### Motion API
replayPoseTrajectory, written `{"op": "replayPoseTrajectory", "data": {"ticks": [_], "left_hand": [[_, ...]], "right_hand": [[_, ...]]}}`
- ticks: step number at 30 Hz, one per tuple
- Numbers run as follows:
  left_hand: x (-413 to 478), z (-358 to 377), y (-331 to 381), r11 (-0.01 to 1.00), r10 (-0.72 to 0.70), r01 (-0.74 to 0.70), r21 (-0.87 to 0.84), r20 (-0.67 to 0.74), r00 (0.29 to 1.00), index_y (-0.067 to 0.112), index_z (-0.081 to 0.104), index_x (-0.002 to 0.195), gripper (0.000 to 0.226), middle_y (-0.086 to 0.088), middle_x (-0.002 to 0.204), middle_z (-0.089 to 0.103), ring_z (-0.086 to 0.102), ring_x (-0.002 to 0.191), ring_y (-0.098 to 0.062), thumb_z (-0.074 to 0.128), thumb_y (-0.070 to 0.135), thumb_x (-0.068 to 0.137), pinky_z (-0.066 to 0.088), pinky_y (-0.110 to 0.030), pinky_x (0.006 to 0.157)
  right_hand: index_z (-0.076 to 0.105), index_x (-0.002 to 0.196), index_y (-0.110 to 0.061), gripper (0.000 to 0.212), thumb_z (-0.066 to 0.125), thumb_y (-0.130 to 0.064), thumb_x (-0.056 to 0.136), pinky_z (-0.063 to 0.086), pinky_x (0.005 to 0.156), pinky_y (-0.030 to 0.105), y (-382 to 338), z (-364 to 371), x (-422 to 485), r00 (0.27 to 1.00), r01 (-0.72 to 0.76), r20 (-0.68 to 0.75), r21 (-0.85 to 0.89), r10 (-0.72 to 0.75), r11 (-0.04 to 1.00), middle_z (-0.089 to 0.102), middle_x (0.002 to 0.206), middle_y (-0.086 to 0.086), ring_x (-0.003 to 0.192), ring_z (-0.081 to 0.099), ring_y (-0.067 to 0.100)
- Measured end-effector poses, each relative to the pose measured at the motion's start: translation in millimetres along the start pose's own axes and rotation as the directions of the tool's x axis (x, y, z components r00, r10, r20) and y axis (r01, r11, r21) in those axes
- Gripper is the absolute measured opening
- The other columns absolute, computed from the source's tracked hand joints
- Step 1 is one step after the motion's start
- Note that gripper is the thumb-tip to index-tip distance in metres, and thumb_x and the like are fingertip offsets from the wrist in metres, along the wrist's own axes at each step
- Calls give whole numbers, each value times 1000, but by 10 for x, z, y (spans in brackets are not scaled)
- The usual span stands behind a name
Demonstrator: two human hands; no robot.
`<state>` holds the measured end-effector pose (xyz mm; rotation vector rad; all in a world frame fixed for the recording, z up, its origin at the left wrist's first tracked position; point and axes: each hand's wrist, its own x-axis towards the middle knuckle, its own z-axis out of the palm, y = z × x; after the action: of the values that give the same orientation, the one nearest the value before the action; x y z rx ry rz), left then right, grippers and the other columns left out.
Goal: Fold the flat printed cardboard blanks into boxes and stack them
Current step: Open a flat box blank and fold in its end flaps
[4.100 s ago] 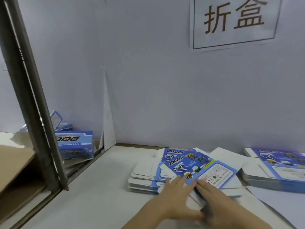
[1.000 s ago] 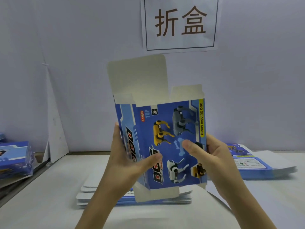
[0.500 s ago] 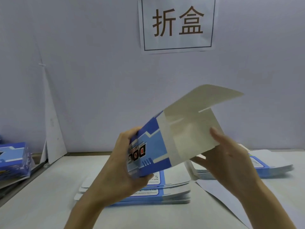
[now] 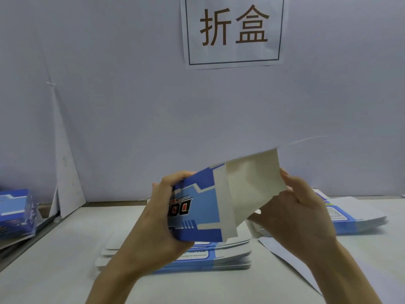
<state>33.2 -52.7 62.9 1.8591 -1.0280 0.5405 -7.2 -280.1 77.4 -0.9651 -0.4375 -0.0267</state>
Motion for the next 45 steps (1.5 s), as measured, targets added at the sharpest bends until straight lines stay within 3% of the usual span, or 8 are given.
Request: {"op": "replayPoseTrajectory", "data": {"ticks": [9, 24, 27, 31, 33, 37, 41, 45], "left_hand": [[21, 61, 43, 987, 33, -6, 159, -168, 985, 46, 27, 118, 89, 3, 112, 52, 56, 96, -35, 84, 31, 52, 56, -37, 70], [19, 212, 217, 954, 146, -81, 289, -211, 967, 49, 23, 119, 87, 39, 114, 33, 44, 101, -14, 79, 36, 52, 44, -22, 72], [13, 277, 245, 939, 165, -99, 328, -183, 969, 40, 30, 122, 78, 31, 111, 38, 36, 103, -1, 75, 44, 58, 41, -27, 77], [29, 324, 221, 909, 191, -101, 403, -189, 963, 29, 35, 122, 80, 21, 105, 38, 28, 110, 12, 78, 38, 56, 45, -65, 81], [46, 260, 195, 913, 185, -94, 398, -199, 962, 32, 33, 122, 82, 23, 105, 38, 33, 110, 6, 79, 34, 54, 49, -57, 78], [20, 114, 137, 984, 62, -34, 176, -155, 986, 59, 24, 116, 91, 13, 114, 48, 55, 98, -26, 81, 31, 52, 54, -23, 68], [22, 105, 114, 992, 68, -57, 109, -99, 993, 53, 28, 119, 90, 2, 114, 51, 57, 96, -27, 83, 28, 53, 52, -17, 69], [12, 113, 103, 987, 77, -65, 145, -82, 994, 52, 28, 120, 88, 5, 114, 51, 57, 95, -31, 83, 30, 54, 56, -23, 67]], "right_hand": [[73, 95, -26, 31, 54, -44, 78, 56, 65, 34, 58, 45, 38, 984, 30, -171, -60, -40, 998, 70, 97, 3, 81, 66, 16], [76, 77, -28, 37, 44, -29, 95, 52, 54, 19, -36, 65, -14, 903, 87, -369, -338, -218, 937, 71, 78, -2, 69, 67, 10], [62, 87, -22, 30, 37, -25, 102, 35, 47, 10, -34, 11, -21, 787, -22, -275, -907, -552, 420, 59, 62, -6, 57, 54, 11], [44, 129, -28, 31, 46, -24, 99, 33, 53, 25, -95, -67, -23, 923, -284, -149, -887, -356, -365, 54, 77, -5, 67, 49, 16], [52, 124, -36, 26, 47, -26, 100, 38, 56, 23, -120, -36, -22, 925, -247, -180, -954, -334, -170, 60, 74, -4, 67, 53, 15], [78, 86, -33, 26, 53, -40, 84, 55, 70, 18, -163, -26, -46, 921, 130, -254, -517, -296, 846, 75, 85, -3, 79, 70, 9], [75, 102, -17, 33, 53, -34, 84, 57, 70, 27, -176, -28, -73, 994, 35, -93, -189, -53, 981, 72, 98, 3, 85, 68, 15], [76, 98, -11, 22, 58, -15, 85, 55, 73, 28, -59, -49, -44, 962, -71, -270, -406, -45, 911, 72, 97, 13, 84, 65, 19]]}}
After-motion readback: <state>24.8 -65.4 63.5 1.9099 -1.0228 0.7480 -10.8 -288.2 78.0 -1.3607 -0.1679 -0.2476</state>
